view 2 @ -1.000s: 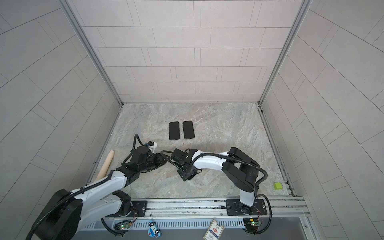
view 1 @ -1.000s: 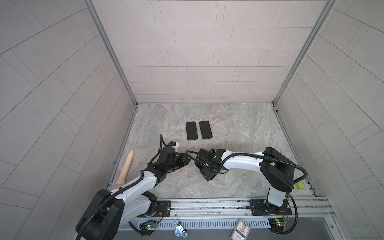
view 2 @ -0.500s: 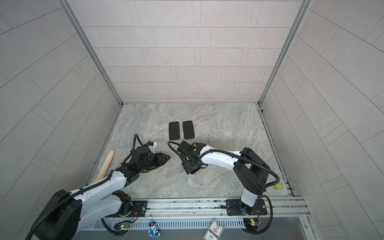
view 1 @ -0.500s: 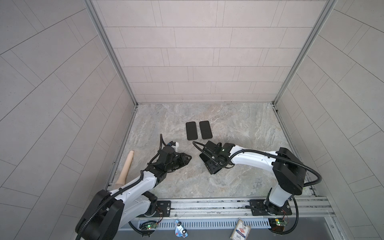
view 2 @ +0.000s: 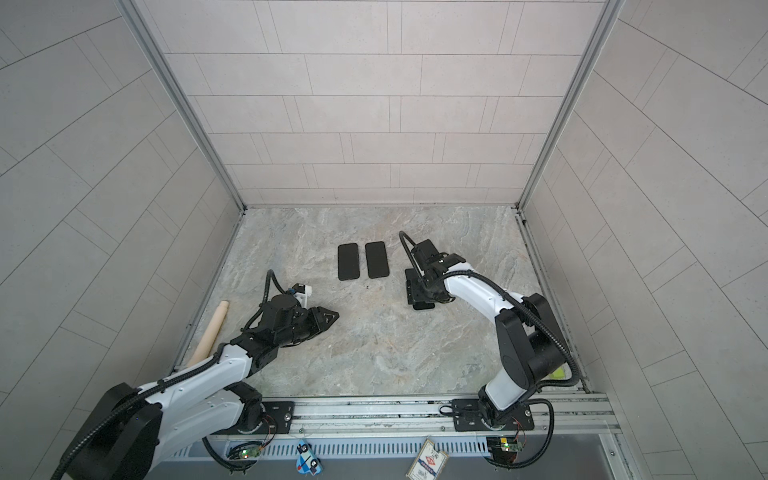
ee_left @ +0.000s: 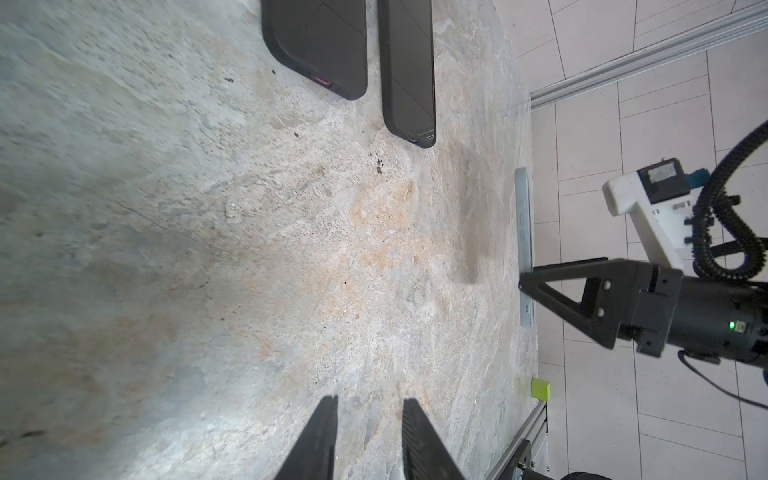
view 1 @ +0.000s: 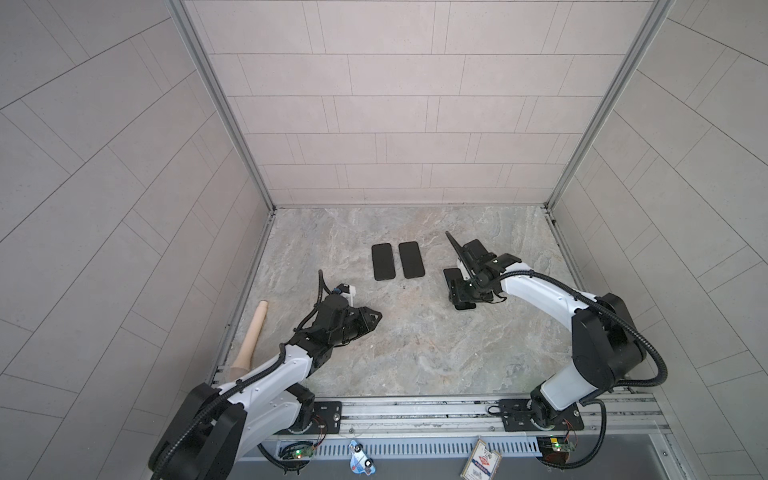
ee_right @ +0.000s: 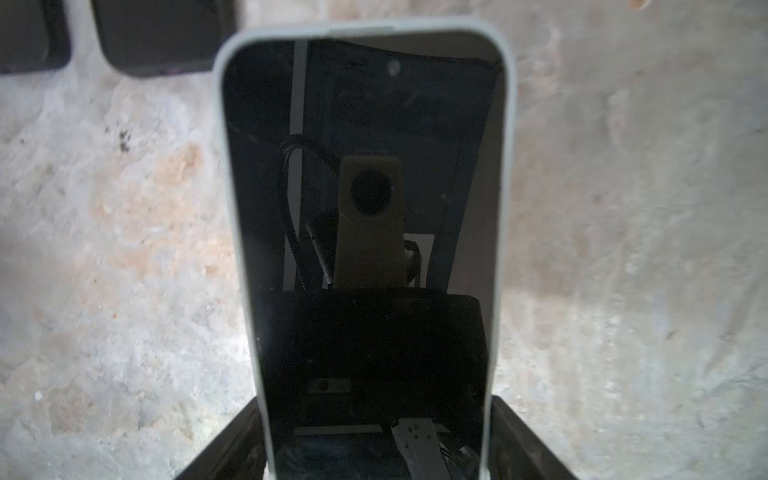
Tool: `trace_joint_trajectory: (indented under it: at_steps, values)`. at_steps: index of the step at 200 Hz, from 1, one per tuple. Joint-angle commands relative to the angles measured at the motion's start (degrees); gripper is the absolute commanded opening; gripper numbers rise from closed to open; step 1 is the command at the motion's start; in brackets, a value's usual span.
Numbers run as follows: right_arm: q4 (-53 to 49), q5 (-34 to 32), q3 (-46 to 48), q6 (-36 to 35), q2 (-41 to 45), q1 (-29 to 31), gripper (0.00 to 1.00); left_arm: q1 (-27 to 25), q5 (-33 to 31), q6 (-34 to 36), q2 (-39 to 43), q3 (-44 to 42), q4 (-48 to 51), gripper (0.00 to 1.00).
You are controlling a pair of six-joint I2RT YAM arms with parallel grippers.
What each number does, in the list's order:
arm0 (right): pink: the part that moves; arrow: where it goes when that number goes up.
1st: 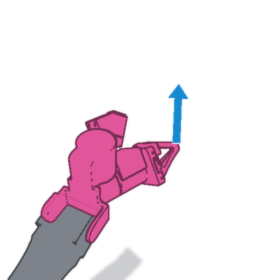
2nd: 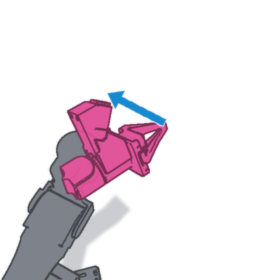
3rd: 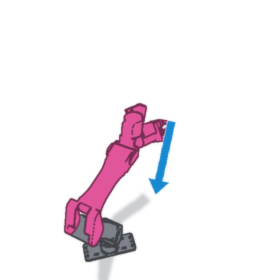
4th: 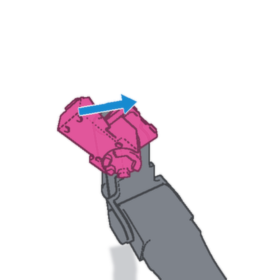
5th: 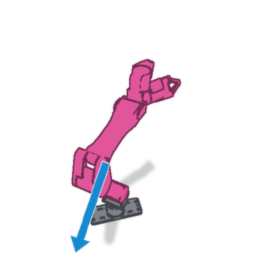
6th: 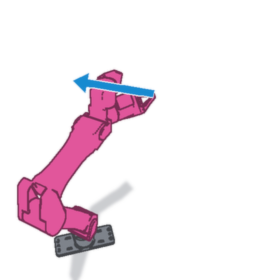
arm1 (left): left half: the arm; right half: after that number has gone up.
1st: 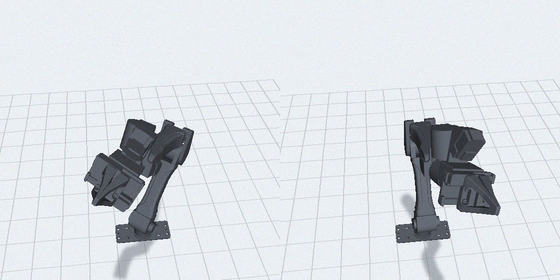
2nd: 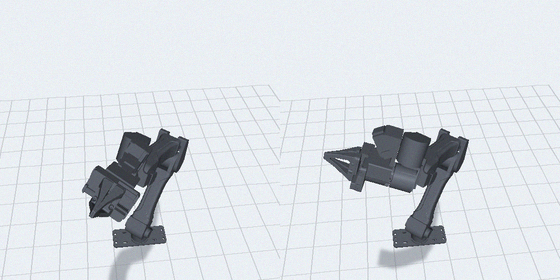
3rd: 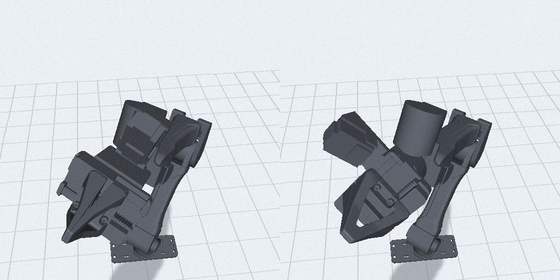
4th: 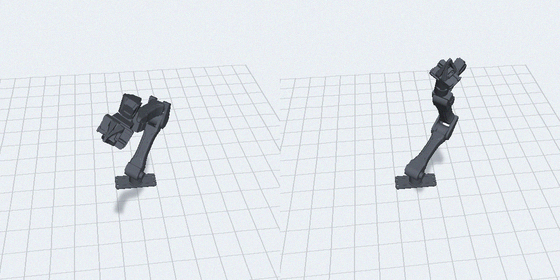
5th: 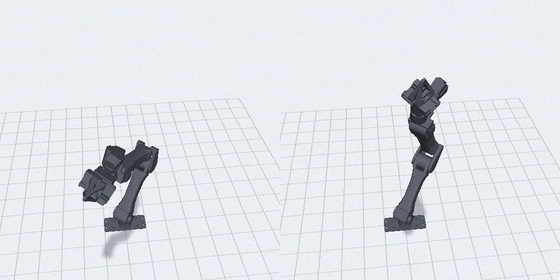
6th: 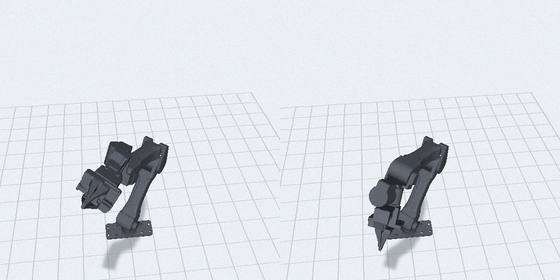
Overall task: Put the phone into the phone case
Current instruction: 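Carry the cased phone with the right gripper beside the two black phones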
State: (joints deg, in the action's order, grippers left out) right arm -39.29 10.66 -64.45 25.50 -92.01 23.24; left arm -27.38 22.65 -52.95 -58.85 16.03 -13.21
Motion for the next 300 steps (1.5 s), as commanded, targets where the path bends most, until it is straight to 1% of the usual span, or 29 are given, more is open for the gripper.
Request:
trace_joint_trajectory:
  at_steps: [1,35,56,82,122,152,190,238,290,300]
  values:
    - [0.94,1.29,-5.39,-2.17,-3.38,-2.13,0.5,0.31,-0.76,-0.25,0.06,-0.48,-1.29,0.34]
    - [0.59,-1.02,-16.76,-4.51,-13.69,-3.18,0.5,0.31,-0.03,-0.19,-0.96,-0.04,-1.47,0.34]
    - [-0.45,-1.11,-24.08,-4.83,-20.16,-3.55,0.5,0.29,-0.06,-0.17,-1.0,-0.04,-1.38,0.34]
    - [-2.12,-3.06,-32.48,-5.62,-26.38,-3.58,0.5,0.26,-0.32,-0.14,-0.47,-0.19,-1.07,0.34]
    - [-5.43,-3.96,-41.83,-6.15,-34.03,-3.66,0.5,0.31,-0.9,-0.33,0.14,-0.56,-0.94,0.34]
    - [-8.32,-3.63,-46.59,-5.21,-38.34,-3.62,0.5,0.31,-0.81,-0.32,-0.12,-0.51,-1.14,0.34]
    - [-8.99,-2.83,-46.94,-3.2,-40.32,-3.56,0.5,0.33,-0.77,-0.38,0.04,-0.56,-1.16,0.34]
    - [-6.19,-0.12,-41.98,-1.17,-39.1,-3.12,0.5,0.32,-0.86,-0.31,-0.3,-0.61,-1.6,0.34]
    - [-5.9,1.64,-41.64,-0.81,-39.96,-2.94,0.54,0.35,-0.23,-0.24,-1.0,-0.21,-1.64,0.34]
    - [-5.83,2.17,-41.66,-0.74,-40.3,-2.94,0.56,0.33,-0.2,-0.23,-0.96,-0.29,-1.64,0.34]
